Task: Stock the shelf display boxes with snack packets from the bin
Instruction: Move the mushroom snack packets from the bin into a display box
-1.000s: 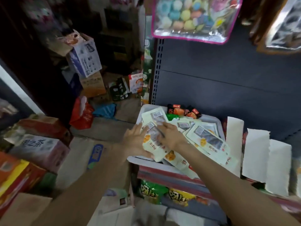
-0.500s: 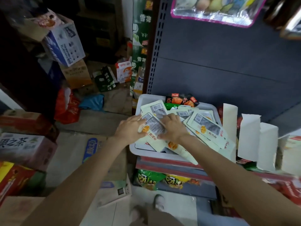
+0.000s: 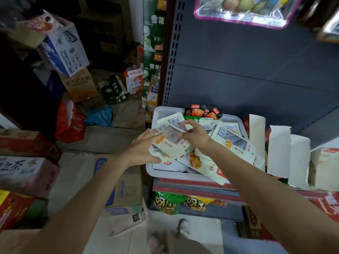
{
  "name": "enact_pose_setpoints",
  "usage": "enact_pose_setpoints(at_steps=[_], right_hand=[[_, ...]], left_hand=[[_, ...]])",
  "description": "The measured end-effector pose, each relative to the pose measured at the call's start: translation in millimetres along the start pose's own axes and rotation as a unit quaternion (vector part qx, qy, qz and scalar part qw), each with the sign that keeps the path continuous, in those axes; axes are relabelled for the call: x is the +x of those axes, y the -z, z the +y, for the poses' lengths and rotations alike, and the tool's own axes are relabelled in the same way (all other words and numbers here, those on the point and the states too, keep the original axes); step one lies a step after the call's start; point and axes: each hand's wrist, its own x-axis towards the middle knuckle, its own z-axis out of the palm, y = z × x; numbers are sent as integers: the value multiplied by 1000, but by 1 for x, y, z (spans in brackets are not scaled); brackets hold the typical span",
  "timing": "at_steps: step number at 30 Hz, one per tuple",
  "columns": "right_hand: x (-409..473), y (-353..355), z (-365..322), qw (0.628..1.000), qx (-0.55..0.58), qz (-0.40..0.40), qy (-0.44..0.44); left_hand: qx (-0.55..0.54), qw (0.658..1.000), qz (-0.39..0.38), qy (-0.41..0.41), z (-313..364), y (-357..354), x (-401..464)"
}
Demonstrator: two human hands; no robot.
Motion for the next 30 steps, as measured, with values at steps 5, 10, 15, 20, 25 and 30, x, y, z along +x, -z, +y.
enact_pose_setpoints(at_steps=[5, 10, 15, 20, 25, 30], right_hand=[[-11, 2, -11, 961, 267, -39, -53], [-14, 22, -12, 941, 334, -58, 12], [-20, 43, -7, 974, 204, 15, 94], [-32, 83, 12, 970, 199, 95, 105], [-48, 149, 37, 963, 207, 130, 117], [-52, 215, 63, 954, 173, 171, 174]], left_hand=[[-101, 974, 202, -34, 6, 8, -1], [-94, 942, 322, -27, 30, 22, 6], [-165, 960, 224, -35, 67, 18, 25], [-295, 934, 196, -47, 116, 2, 53], [-310, 924, 207, -88, 184, -17, 87], [-346, 914, 181, -113, 248, -49, 123]])
